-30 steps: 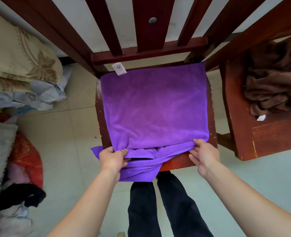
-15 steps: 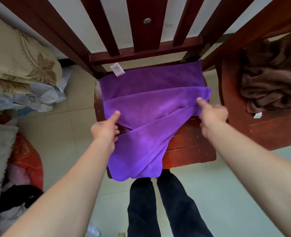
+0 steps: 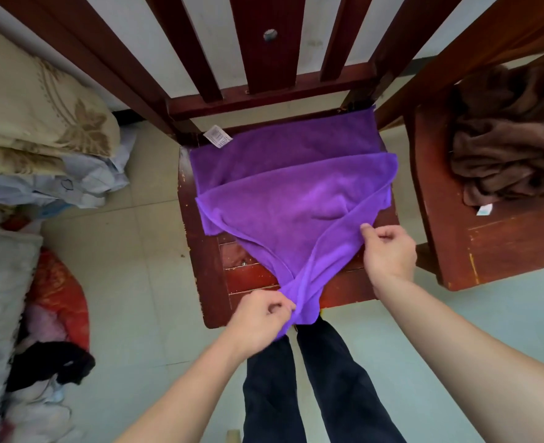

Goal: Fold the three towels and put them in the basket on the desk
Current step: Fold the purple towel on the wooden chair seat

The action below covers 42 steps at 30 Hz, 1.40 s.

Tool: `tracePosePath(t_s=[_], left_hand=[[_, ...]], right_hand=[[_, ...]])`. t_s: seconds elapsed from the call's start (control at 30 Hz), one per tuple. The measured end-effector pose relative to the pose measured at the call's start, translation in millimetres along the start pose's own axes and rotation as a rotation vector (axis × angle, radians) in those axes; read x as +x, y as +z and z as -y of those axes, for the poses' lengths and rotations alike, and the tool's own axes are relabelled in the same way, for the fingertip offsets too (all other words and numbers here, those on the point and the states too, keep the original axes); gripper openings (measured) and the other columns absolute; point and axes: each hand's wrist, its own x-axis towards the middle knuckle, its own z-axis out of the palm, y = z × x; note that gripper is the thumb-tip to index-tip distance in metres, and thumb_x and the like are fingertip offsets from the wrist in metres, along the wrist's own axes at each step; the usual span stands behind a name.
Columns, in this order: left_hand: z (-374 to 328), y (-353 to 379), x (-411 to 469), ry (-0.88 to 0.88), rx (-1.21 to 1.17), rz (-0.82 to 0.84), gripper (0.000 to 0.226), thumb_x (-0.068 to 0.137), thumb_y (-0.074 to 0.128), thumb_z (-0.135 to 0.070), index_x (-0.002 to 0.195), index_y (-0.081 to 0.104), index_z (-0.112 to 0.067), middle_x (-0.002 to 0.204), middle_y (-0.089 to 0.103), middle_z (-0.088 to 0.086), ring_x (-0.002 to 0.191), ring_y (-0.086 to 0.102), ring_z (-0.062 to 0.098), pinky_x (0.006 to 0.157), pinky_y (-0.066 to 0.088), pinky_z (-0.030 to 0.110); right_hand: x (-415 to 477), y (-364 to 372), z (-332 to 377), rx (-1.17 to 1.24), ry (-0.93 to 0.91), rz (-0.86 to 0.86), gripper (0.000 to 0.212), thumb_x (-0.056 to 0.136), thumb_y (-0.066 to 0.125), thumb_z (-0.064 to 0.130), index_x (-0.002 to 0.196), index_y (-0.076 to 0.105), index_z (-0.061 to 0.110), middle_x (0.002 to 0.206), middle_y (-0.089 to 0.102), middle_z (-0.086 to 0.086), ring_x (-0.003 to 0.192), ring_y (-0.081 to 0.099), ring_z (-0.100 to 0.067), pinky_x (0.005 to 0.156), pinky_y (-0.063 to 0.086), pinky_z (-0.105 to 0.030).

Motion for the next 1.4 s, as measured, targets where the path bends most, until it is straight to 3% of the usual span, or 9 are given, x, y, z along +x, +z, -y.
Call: tracePosePath(t_s=[0.07,0.2,0.3,0.5,0.67,0.8,1.03,1.2,1.4], left_hand=[[2,5,13,-0.157,-0.183,-0.041,0.023,0.085,0.057,-0.014,0.068,0.07,-0.023,0.067,0.07,0.001,0.065,0.064,0.018,0.081,0.055,0.043],[3,-12,47,-0.299,-0.325,-0.564,0.04,0.073,0.066,-0.055,0.063,0.06,-0.017,0.053,0.066,0.003,0.053,0.067,0.023,0.066,0.058,0.044],[-6,-22,67,-0.382,-0.316,-0.619,0.048,0.072,0.067,-0.058,0.064,0.06,-0.011,0.05,0.066,0.006,0.046,0.067,0.022,0.062,0.059,0.038],[-1,-28,62,-0.408,-0.478,-0.657,0.022,0.084,0.063,-0.027,0.073,0.055,-0.009,0.065,0.065,0.013,0.051,0.066,0.025,0.047,0.054,0.029],[-16,-73,38,-0.317,-0.784,-0.752,0.016,0.085,0.051,-0.01,0.07,0.047,-0.015,0.063,0.042,0.006,0.054,0.045,0.02,0.056,0.051,0.03],[-36,-112,53,-0.199,-0.888,-0.688,0.005,0.086,0.052,-0.019,0.081,0.053,-0.02,0.069,0.056,0.002,0.06,0.053,0.017,0.052,0.05,0.024],[-26,-52,80,-0.457,-0.401,-0.73,0.089,0.038,0.071,-0.08,0.097,0.062,-0.014,0.098,0.07,0.012,0.086,0.068,0.032,0.083,0.056,0.044],[-19,-29,78,-0.4,-0.236,-0.775,0.036,0.07,0.072,-0.037,0.094,0.068,-0.011,0.103,0.069,0.017,0.097,0.064,0.038,0.084,0.051,0.036],[-11,-89,67,-0.232,-0.457,-0.961,0.02,0.08,0.051,-0.005,0.064,0.056,-0.017,0.067,0.058,0.011,0.051,0.058,0.019,0.058,0.058,0.038]], right_hand=[[-8,-2,4,-0.098,-0.069,0.056,0.037,0.085,0.062,0.054,0.072,0.058,0.02,0.08,0.067,0.002,0.084,0.062,-0.028,0.073,0.042,-0.033],[-7,8,13,-0.35,-0.131,0.269,0.071,0.075,0.047,0.082,0.07,0.065,0.013,0.073,0.067,0.0,0.077,0.061,-0.029,0.072,0.044,-0.035],[3,25,19,-0.586,-0.18,0.32,0.087,0.064,0.036,0.092,0.084,0.068,0.014,0.083,0.065,-0.005,0.083,0.06,-0.028,0.073,0.042,-0.034],[15,12,14,-0.333,-0.011,0.399,0.04,0.075,0.051,0.045,0.076,0.067,0.008,0.053,0.069,-0.003,0.058,0.071,-0.027,0.072,0.059,-0.042],[22,-36,5,0.142,0.145,0.276,0.023,0.088,0.052,0.014,0.066,0.058,0.012,0.069,0.055,-0.01,0.054,0.052,-0.02,0.04,0.051,-0.025],[35,-39,46,0.383,0.059,0.267,0.017,0.093,0.055,0.017,0.077,0.062,0.017,0.082,0.062,-0.003,0.066,0.057,-0.015,0.053,0.048,-0.025],[22,-14,38,0.274,0.13,0.563,0.025,0.087,0.068,0.041,0.102,0.056,0.025,0.097,0.068,0.004,0.075,0.065,-0.01,0.063,0.035,-0.026],[12,-3,-1,0.32,0.183,0.563,0.015,0.084,0.073,0.018,0.094,0.062,0.021,0.092,0.071,0.0,0.078,0.068,-0.017,0.067,0.05,-0.03],[50,-40,13,0.477,0.125,0.198,0.013,0.084,0.073,0.015,0.075,0.064,0.016,0.084,0.067,-0.01,0.068,0.06,-0.021,0.07,0.054,-0.035]])
